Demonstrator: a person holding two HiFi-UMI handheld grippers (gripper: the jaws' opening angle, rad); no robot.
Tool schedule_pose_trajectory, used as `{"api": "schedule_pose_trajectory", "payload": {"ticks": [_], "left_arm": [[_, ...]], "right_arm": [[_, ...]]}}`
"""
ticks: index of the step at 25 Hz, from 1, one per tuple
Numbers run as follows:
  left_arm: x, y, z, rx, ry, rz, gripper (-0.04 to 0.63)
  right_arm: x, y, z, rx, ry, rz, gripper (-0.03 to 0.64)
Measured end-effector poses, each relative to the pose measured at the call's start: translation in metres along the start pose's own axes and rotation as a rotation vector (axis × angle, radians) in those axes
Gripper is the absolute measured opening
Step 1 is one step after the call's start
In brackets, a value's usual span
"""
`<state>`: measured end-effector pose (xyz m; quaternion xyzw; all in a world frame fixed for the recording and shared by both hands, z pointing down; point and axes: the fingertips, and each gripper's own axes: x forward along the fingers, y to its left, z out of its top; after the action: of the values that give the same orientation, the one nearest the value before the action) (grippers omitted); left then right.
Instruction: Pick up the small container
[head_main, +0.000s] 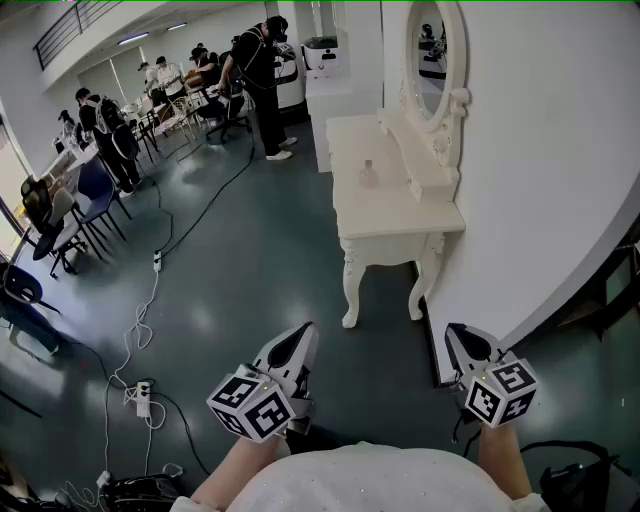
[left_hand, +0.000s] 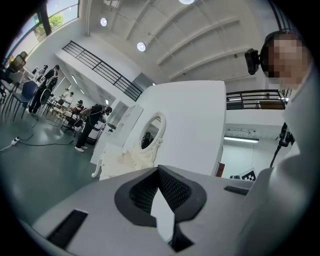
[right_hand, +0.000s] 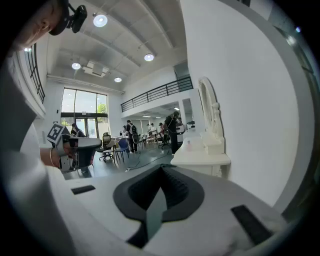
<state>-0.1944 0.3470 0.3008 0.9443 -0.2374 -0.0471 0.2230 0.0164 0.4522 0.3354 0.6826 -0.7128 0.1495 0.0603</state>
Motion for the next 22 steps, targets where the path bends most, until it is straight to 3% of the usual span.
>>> {"api": "schedule_pose_trajectory", "payload": {"ticks": [13, 19, 22], "left_arm": [[0.004, 0.000, -0.008, -0.003, 0.019, 0.000, -0.006], [0.010, 0.020, -0.024, -0.036, 0.065, 0.010, -0.006], [0.034, 0.032, -0.028, -0.051, 0.082, -0.014, -0.006]], "right_arm": [[0.003, -0.004, -0.006, 0.012, 0.013, 0.004, 0.000], [0.020, 0.009, -0.012, 0.087, -0.018, 0.082, 0.002], [0.041, 0.004, -0.016, 0.071, 0.006, 0.083, 0.002]]}}
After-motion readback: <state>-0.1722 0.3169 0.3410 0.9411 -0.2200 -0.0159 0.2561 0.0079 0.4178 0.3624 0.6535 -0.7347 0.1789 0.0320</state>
